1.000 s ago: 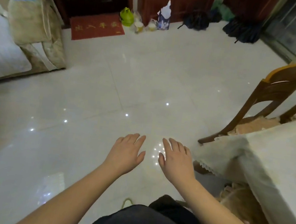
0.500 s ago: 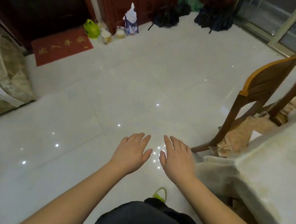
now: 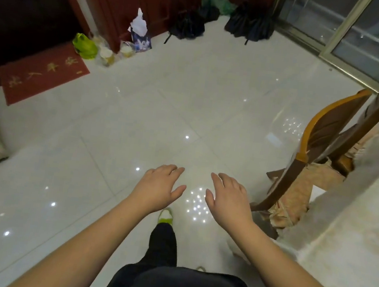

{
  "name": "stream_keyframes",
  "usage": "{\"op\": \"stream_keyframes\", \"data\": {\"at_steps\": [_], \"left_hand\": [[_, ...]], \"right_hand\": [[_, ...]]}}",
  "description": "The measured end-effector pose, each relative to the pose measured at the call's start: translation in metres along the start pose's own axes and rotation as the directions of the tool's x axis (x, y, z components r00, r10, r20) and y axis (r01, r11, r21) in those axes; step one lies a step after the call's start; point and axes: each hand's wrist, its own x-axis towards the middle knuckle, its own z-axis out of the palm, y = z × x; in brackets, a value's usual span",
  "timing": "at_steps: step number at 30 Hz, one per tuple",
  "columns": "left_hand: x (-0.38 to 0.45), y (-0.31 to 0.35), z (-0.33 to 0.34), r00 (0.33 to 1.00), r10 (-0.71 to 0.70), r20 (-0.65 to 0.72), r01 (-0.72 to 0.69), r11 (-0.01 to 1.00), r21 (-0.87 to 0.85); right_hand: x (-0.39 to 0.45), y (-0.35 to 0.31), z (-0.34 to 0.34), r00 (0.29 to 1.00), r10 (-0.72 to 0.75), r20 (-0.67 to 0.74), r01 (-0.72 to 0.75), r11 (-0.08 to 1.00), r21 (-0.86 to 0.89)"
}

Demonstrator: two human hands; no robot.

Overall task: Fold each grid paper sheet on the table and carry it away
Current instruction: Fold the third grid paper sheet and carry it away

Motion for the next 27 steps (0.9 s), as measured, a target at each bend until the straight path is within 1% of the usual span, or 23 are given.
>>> {"op": "stream_keyframes", "data": {"at_steps": [3, 7, 11, 14, 21, 27], "left_hand": [[0.041, -0.025, -0.012, 0.999, 0.052, -0.011, -0.053, 0.999, -0.011], [0.088, -0.058, -0.038, 0.997, 0.072, -0.023, -0.072, 0.997, -0.024], [0.129, -0.07, -0.057, 0.989, 0.142, -0.036, -0.143, 0.989, -0.025], [0.164, -0.073, -0.066, 0.979, 0.203, 0.0, -0.203, 0.979, -0.018], [0.254, -0.054, -0.085, 0.946, 0.323, 0.035, -0.323, 0.946, 0.012], [0.345, -0.016, -0.104, 0.916, 0.396, 0.071, -0.4, 0.915, 0.054]], "right_hand": [[0.048, -0.005, -0.008, 1.0, 0.017, -0.013, -0.017, 1.0, -0.015], [0.105, -0.011, -0.028, 0.997, 0.071, -0.017, -0.071, 0.997, -0.035], [0.142, -0.01, -0.041, 0.99, 0.142, -0.021, -0.143, 0.989, -0.037], [0.165, 0.001, -0.051, 0.978, 0.209, -0.007, -0.209, 0.978, 0.021], [0.218, 0.037, -0.073, 0.959, 0.28, -0.045, -0.274, 0.956, 0.107], [0.266, 0.091, -0.08, 0.924, 0.379, -0.046, -0.365, 0.912, 0.185]]}}
